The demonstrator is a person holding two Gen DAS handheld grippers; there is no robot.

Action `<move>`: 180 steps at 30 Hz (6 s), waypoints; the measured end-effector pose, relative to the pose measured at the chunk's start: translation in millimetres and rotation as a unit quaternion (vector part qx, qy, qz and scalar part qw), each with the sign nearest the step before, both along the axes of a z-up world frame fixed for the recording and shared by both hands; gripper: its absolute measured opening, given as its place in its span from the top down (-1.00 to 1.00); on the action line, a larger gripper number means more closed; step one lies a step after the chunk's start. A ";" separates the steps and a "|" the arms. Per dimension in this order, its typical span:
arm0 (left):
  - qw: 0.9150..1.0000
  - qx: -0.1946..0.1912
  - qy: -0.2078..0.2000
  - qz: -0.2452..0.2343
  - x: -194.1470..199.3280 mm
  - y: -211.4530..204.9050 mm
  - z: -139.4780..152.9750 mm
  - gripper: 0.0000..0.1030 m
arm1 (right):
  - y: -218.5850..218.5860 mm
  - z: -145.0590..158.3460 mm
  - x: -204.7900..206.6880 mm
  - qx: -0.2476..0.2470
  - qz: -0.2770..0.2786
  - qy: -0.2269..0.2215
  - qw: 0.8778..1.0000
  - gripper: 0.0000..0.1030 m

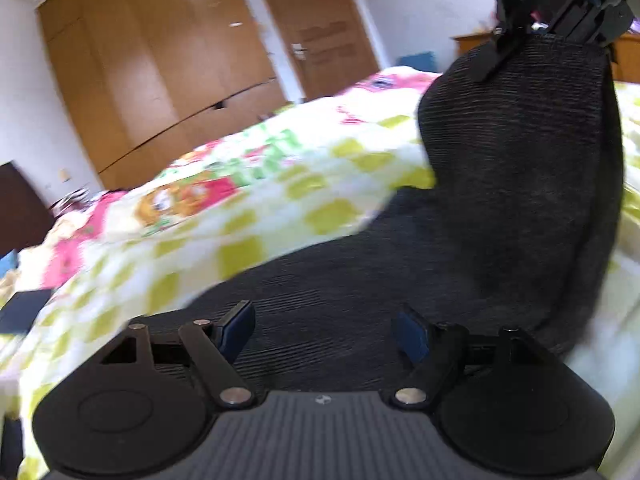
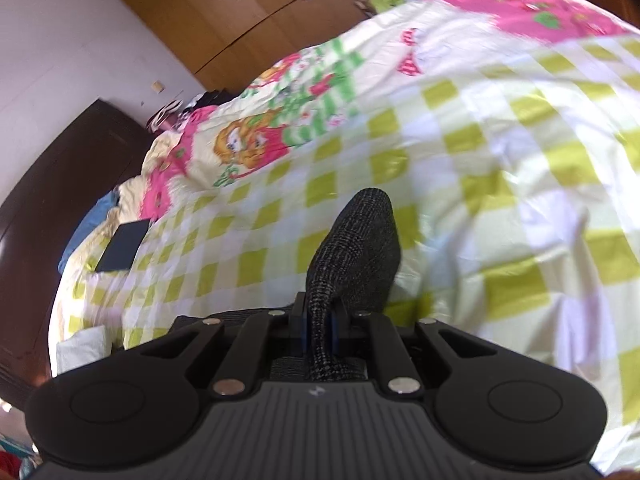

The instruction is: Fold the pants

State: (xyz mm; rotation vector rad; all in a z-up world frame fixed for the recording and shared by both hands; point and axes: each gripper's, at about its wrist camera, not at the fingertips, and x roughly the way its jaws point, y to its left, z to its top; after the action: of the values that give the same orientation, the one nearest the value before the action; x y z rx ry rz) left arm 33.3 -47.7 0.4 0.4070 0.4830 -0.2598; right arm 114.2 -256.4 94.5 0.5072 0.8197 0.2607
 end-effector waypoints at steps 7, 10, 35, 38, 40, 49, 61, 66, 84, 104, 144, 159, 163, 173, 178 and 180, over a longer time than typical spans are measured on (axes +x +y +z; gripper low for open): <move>0.996 0.023 -0.012 0.084 -0.1 65.6 -2.8 -0.70 | 88.6 21.2 23.8 -0.054 0.060 -0.002 0.997 0.78; 0.995 0.024 -0.001 0.095 2.3 82.1 -9.8 -0.72 | 126.9 17.5 34.8 -0.070 0.074 0.004 0.995 0.78; 0.993 -0.076 0.061 0.062 -7.5 118.0 -13.8 -0.73 | 311.7 -45.8 57.4 -0.191 0.202 0.051 0.959 0.63; 0.992 -0.084 0.064 0.063 -15.3 129.4 -10.3 -0.76 | 313.6 -47.7 61.6 -0.182 0.207 0.061 0.959 0.50; 0.990 -0.104 0.073 0.066 -23.7 139.1 -7.2 -0.77 | 311.9 -48.4 64.3 -0.177 0.210 0.065 0.959 0.49; 0.957 -0.267 0.086 0.072 -25.5 163.1 23.1 -0.83 | 299.9 -34.9 68.1 -0.160 0.229 0.053 0.959 0.45; 0.952 -0.254 0.118 0.124 1.8 154.9 14.5 -0.40 | 275.3 -41.2 146.5 -0.208 0.293 0.020 0.933 -0.12; 0.949 -0.261 0.129 0.120 -0.5 154.4 14.9 -0.24 | 255.0 -60.5 168.8 -0.127 0.343 0.048 0.929 -0.22; 0.942 -0.289 0.117 0.126 1.7 152.0 20.1 0.19 | 227.8 -63.3 161.7 -0.066 0.397 0.013 0.916 0.82; 0.934 -0.310 0.129 0.119 5.8 154.4 20.6 0.32 | 221.5 -33.0 127.5 -0.084 0.355 -0.033 0.931 0.84; 0.881 -0.423 0.079 0.196 -55.1 246.0 15.7 0.42 | 367.9 -32.4 98.4 -0.115 0.395 -0.066 0.909 0.76; 0.920 -0.366 0.040 0.136 -53.1 206.8 40.7 0.43 | 413.6 -10.3 74.2 -0.201 0.395 0.054 0.895 -0.19; 0.929 -0.352 0.035 0.110 -54.3 192.6 45.5 0.42 | 407.4 -14.5 89.0 -0.236 0.365 0.048 0.900 0.85; 0.915 -0.402 -0.018 0.025 -43.2 182.8 93.4 0.45 | 296.9 97.7 84.0 -0.173 0.239 -0.050 0.954 0.86; 0.911 -0.411 -0.047 0.004 -51.6 180.6 112.7 0.45 | 286.8 120.9 69.0 -0.184 0.223 -0.083 0.954 0.86; 0.904 -0.425 -0.046 0.013 -57.7 192.5 107.2 0.45 | 308.9 114.8 64.5 -0.198 0.244 -0.088 0.945 0.86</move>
State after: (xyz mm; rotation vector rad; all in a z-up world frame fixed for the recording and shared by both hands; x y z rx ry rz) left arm -24.4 144.8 107.6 -0.4418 0.2428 -0.3954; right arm 178.8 52.5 209.3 -0.1058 0.7878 0.5750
